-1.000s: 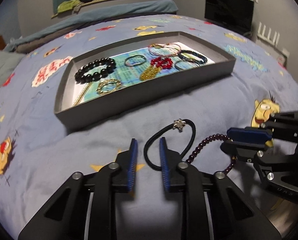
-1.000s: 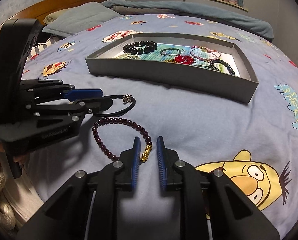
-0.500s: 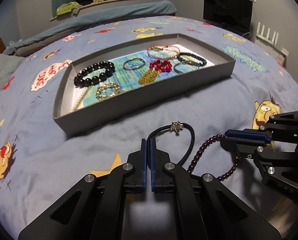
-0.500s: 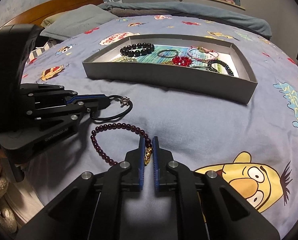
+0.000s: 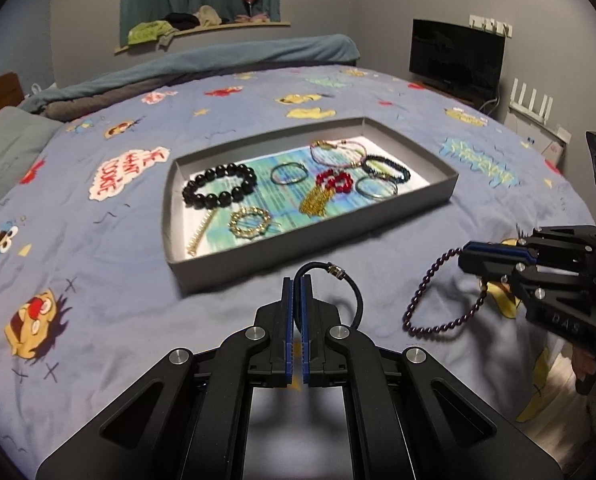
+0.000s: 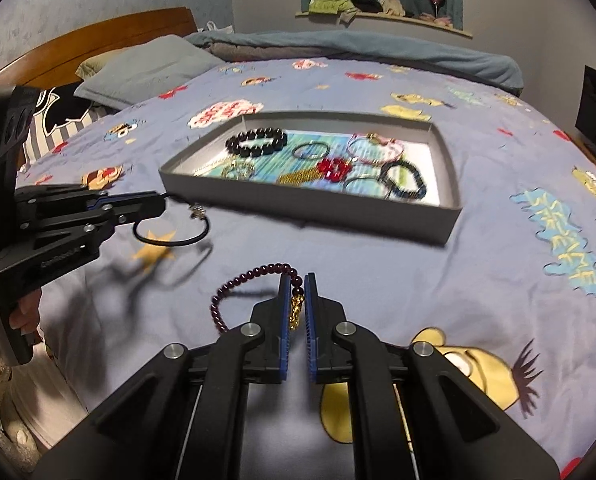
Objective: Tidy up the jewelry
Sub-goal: 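Carry the black hair tie and purple bead bracelet over the tray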
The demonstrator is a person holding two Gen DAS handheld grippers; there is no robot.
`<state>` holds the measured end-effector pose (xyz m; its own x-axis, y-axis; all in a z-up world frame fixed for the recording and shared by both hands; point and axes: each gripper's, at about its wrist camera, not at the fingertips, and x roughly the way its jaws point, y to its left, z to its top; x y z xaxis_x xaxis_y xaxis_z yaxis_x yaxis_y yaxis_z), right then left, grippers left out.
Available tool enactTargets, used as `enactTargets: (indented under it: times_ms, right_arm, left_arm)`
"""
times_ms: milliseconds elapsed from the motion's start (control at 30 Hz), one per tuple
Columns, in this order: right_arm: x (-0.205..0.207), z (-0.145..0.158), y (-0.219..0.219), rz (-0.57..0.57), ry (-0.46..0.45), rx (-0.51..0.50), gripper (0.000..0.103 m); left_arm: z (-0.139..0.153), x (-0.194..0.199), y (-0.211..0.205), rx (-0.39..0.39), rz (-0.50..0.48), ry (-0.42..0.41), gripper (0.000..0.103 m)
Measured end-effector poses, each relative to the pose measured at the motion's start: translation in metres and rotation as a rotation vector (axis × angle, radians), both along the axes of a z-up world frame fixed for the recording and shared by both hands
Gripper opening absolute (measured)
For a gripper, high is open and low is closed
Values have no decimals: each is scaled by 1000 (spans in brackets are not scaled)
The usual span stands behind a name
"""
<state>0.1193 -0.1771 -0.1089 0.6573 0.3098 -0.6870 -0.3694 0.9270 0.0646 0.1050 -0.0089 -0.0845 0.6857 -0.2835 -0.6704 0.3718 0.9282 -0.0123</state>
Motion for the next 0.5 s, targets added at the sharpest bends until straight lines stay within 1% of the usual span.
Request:
enactTargets:
  times_ms: [100,167,267,500]
  right_arm:
    - [-1,12,-3,-6,-31,4,7]
    - [-1,20,-5,-9,-53,3,7]
    - [1,29,-9,-14,-75,3,7]
    - [12,51,-14,-23,-131,-9,7]
  left_arm:
    - [7,-3,5,-12,-3,-18,4]
    - [15,-7,11,-29,-12,-45,4]
    - [23,-10,16,-30,-8,-76,4]
    - [33,3,25,-24,23,-78,4]
